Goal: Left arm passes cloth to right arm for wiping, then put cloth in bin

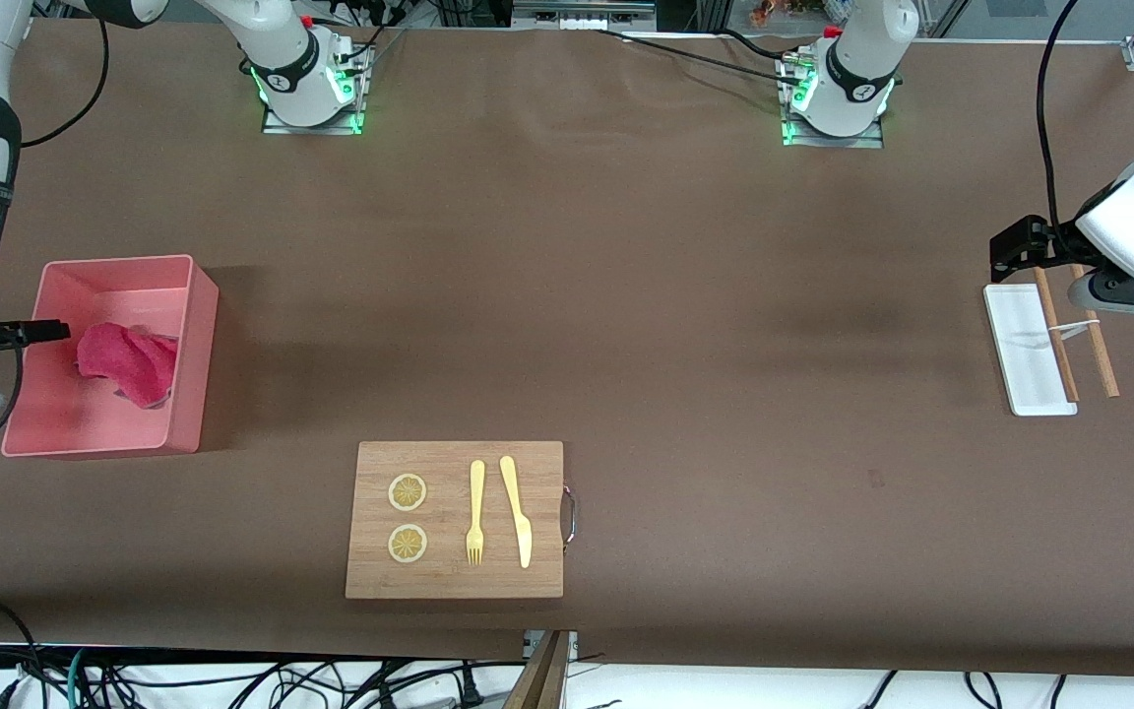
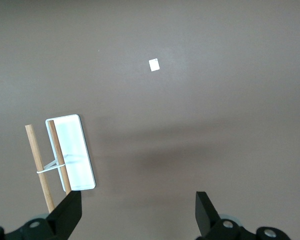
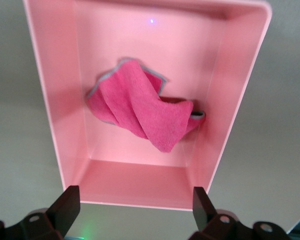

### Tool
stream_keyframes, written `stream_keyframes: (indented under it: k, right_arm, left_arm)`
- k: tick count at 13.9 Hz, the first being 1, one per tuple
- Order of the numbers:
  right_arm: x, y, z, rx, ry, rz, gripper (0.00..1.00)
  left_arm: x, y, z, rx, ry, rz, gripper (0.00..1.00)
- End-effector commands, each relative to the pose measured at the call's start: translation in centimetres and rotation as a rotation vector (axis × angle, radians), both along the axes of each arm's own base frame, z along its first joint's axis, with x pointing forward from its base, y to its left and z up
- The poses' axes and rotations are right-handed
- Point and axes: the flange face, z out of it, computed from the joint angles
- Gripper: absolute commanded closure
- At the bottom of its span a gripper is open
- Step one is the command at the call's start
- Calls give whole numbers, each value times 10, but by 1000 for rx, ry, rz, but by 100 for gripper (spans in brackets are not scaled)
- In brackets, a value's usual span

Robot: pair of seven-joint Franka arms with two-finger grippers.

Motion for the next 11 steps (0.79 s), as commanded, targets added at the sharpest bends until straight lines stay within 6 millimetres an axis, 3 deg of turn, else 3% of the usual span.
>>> stream_keyframes:
  k: [1,3,5,7,10,11]
  right_arm:
    - [-1,7,50,21,-87,-7,0]
    - [-6,18,80,36,-122,-4,0]
    - [-19,27,91,58,-65,-60,0]
    - [-27,59,134,61,-134,-96,0]
    - [-43,94,157,33,-170,-3,0]
    - [-50,98,177,-4,-195,26,0]
  left_arm:
    - [-3,3,-4,7,4,-15,0]
    - [-11,2,-6,8,-23,-18,0]
    - [-15,3,-8,9,-37,-17,0]
    - [-14,3,-7,4,-40,-14,0]
    - [-13,2,-4,4,-45,-15,0]
    - [-12,2,-4,4,-45,-17,0]
